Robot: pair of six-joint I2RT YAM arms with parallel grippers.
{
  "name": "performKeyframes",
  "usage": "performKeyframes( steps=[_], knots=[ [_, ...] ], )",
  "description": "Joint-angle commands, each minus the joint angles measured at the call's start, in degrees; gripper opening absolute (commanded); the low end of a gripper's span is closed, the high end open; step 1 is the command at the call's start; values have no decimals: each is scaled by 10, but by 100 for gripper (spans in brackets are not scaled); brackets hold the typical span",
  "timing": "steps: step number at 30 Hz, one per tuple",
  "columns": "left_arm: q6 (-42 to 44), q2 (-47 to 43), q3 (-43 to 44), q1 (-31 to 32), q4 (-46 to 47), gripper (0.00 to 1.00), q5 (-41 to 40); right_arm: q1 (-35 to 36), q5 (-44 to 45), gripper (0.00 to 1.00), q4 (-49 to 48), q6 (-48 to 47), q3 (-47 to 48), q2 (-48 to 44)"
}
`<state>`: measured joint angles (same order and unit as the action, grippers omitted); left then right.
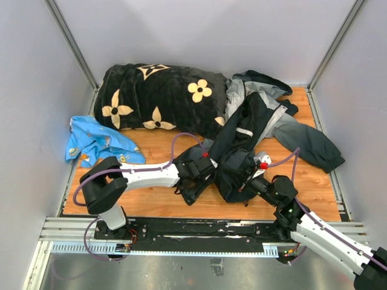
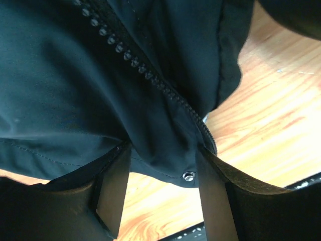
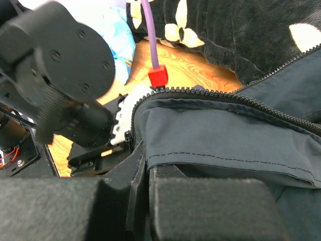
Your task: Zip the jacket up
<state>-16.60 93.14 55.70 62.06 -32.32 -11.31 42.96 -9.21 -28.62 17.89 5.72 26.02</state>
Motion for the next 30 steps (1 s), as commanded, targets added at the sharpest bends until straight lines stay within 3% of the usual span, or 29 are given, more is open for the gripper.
performKeyframes(
  steps=[1, 12, 15, 22, 26, 30],
  knots=[
    [19, 35, 11, 0, -6, 57, 5, -9, 10, 1, -6, -7, -9, -9],
    [4, 83, -31, -34, 26, 50, 69, -11, 12, 1, -6, -5, -10, -13],
    [-5, 93, -42, -34, 39, 39, 67, -10, 12, 1, -6, -6, -10, -13],
    [-33, 49, -56, -38, 77, 1, 46, -10, 13, 1, -3, -5, -10, -11],
    [-53, -10, -52, -57, 79, 0, 15, -11, 13, 1, 6, -7, -5, -15],
    [-59, -72, -11, -88, 21, 0, -45, -12, 19, 1, 21, -10, -2, -25]
  ],
)
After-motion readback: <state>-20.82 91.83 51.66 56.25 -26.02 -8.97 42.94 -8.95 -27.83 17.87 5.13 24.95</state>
